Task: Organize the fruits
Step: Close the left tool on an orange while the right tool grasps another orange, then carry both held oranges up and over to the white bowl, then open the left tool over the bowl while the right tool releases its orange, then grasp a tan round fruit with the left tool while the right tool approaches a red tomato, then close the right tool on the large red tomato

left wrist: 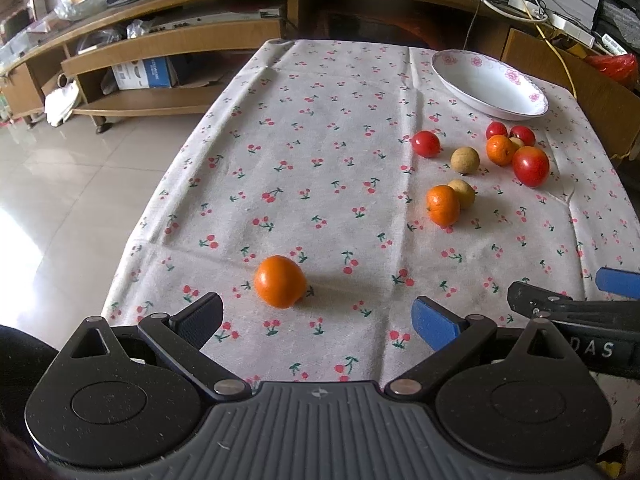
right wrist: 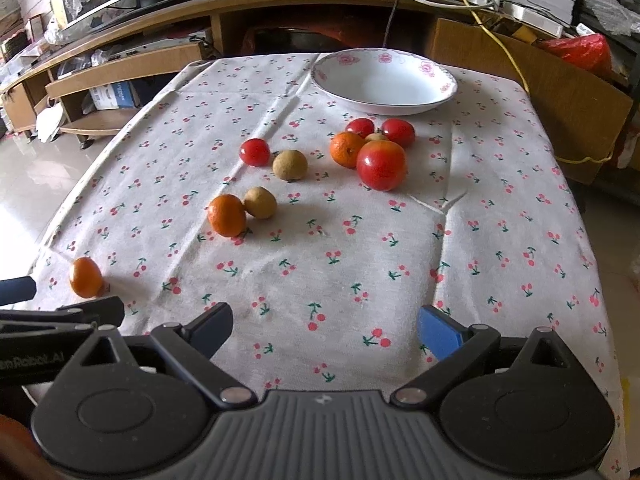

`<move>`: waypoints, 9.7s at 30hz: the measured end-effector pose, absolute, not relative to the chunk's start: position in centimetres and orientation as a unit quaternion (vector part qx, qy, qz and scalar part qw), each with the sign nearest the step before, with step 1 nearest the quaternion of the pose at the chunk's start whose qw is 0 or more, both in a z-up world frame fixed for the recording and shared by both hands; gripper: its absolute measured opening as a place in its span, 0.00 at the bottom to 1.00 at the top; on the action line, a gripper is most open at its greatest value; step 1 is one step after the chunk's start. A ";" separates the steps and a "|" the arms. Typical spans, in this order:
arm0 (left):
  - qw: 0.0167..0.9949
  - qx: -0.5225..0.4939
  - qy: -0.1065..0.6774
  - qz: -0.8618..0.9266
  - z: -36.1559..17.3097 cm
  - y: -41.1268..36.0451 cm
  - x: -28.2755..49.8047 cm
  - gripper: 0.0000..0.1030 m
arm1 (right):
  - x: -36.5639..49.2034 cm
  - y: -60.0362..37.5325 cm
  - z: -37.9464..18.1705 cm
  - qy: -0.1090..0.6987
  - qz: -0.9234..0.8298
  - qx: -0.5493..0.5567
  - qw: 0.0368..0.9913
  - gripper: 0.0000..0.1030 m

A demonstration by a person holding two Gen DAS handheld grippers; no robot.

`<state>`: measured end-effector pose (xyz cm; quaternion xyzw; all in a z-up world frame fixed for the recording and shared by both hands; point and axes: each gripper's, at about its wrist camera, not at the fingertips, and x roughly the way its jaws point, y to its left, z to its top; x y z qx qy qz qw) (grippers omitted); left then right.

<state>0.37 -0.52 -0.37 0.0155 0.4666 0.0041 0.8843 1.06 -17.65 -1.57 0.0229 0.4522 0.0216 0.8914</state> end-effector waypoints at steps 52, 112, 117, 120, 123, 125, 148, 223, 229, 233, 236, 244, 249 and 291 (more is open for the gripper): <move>0.873 0.003 0.488 -0.007 -3.4 -0.4 4.9 0.59 | 9.6 -14.1 -3.0 0.418 0.162 -0.004 0.894 0.44; 0.876 0.065 0.467 -0.100 -4.1 -5.3 4.2 0.78 | 7.4 -17.7 -2.9 0.399 0.203 -0.045 0.893 0.54; 0.876 0.066 0.465 -0.112 -4.0 -5.5 4.1 0.67 | 8.3 -18.5 -3.7 0.418 0.191 -0.033 0.887 0.44; 0.877 0.068 0.462 -0.114 -3.7 -5.7 4.0 0.51 | 8.1 -18.6 -3.7 0.420 0.194 -0.034 0.886 0.43; 0.876 0.058 0.465 -0.114 -3.5 -5.4 4.2 0.42 | 7.8 -18.6 -3.4 0.418 0.195 -0.032 0.887 0.42; 0.875 0.059 0.468 -0.112 -3.5 -5.4 4.3 0.42 | 7.7 -18.9 -3.0 0.415 0.195 -0.029 0.888 0.42; 0.894 0.029 0.411 -0.176 2.4 -10.2 11.0 0.42 | 8.8 -24.7 2.4 0.368 0.136 0.053 0.918 0.42; 0.915 0.010 0.372 -0.159 4.9 -9.6 17.2 0.69 | 15.1 -30.9 3.3 0.353 0.073 0.121 0.925 0.47; 0.910 0.013 0.382 -0.158 4.6 -8.6 15.2 0.70 | 12.9 -29.5 2.7 0.370 0.083 0.117 0.918 0.47; 0.905 0.015 0.394 -0.157 4.1 -7.8 13.9 0.70 | 12.0 -28.9 2.2 0.382 0.083 0.116 0.913 0.47; 0.900 0.015 0.409 -0.153 3.4 -7.2 13.1 0.72 | 11.3 -28.7 2.0 0.388 0.084 0.117 0.910 0.47; 0.875 0.020 0.462 -0.144 0.2 -5.7 10.8 0.72 | 10.0 -26.8 1.1 0.413 0.100 0.104 0.899 0.50; 0.861 0.043 0.483 -0.151 -1.6 -6.4 9.8 0.72 | 9.4 -26.0 1.0 0.423 0.103 0.104 0.894 0.50; 0.849 0.068 0.489 -0.189 -3.4 -8.0 9.4 0.35 | 14.7 -25.2 -3.2 0.440 0.130 0.047 0.888 0.65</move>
